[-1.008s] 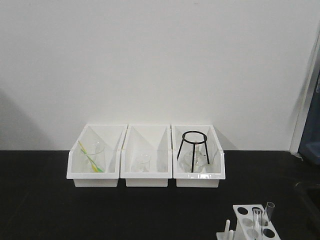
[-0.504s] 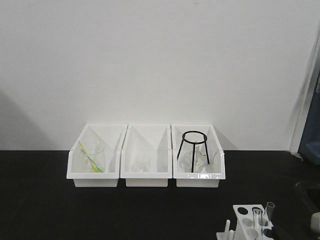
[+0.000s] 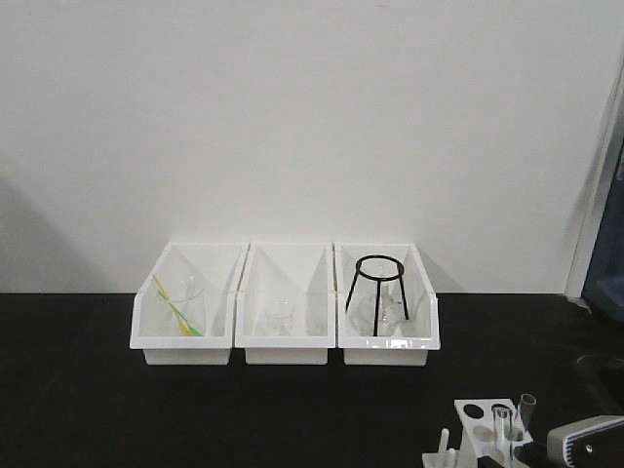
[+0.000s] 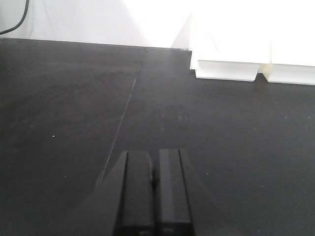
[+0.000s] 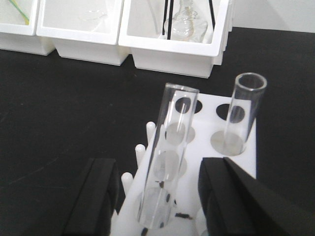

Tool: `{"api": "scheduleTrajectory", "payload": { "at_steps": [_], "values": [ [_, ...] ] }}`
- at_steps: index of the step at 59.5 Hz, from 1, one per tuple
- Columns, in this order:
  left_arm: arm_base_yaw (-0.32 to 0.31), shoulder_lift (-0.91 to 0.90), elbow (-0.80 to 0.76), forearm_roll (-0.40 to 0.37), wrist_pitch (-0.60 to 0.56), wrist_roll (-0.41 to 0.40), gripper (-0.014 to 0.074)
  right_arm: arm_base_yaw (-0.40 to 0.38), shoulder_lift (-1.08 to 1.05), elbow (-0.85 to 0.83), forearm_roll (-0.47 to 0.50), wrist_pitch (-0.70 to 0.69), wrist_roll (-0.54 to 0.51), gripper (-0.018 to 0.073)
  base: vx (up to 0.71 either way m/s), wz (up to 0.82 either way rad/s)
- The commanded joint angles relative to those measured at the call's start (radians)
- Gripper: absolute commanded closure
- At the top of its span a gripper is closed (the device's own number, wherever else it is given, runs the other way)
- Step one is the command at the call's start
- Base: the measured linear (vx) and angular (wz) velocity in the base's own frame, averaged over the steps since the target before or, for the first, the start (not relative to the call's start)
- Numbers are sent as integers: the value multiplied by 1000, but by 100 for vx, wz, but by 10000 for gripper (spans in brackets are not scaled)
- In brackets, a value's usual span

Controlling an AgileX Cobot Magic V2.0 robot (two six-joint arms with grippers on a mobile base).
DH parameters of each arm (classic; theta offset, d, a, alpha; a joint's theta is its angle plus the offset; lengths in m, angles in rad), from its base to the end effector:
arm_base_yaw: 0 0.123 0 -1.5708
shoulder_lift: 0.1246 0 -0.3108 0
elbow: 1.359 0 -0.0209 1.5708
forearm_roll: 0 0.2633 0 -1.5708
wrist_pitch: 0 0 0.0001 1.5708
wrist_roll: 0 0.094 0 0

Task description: Flip and reinsert test tube from rack

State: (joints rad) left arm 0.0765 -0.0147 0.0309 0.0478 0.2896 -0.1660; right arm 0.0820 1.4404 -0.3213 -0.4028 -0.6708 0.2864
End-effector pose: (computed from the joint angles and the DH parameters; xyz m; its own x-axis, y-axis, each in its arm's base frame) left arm 0.0437 0.0046 0.1762 -0.2036 -0.1358 -0.9696 -0.1149 0.9868 -0.1141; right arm 0.2325 0.0421 0.1828 -0.3782 -0.0659 -0.9234 -0.3167 0.9465 0.0622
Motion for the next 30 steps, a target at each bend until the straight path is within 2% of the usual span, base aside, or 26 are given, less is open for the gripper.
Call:
{"api": "scheduleTrajectory", "payload": {
  "at_steps": [1, 6, 30],
  "values": [
    [-7, -13, 1, -4, -88, 0, 603, 0, 6, -37, 22, -114, -2, 130, 0, 0],
    [-7, -13, 1, -4, -88, 0, 603, 0, 28, -60, 55, -117, -6, 130, 0, 0],
    [-7, -13, 1, -4, -88, 0, 603, 0, 86, -133, 24, -93, 26, 130, 0, 0]
  ]
}}
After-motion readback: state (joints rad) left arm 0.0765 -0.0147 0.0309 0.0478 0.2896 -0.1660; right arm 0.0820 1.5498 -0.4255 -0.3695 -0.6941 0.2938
